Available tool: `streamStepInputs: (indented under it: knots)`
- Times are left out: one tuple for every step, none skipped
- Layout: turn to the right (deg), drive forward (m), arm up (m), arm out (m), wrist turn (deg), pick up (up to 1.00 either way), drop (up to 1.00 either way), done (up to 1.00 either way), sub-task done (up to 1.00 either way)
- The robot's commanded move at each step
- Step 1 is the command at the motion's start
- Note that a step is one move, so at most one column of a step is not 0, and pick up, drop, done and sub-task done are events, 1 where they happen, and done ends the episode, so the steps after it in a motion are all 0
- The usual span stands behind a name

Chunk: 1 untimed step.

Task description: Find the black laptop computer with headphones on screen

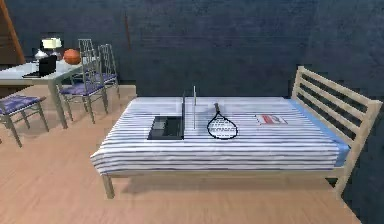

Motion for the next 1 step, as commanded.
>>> streamStepInputs:
  knots:
    - [-45.0,0.0,0.0,0.0,0.0,0.0,0.0,0.0,0.0]
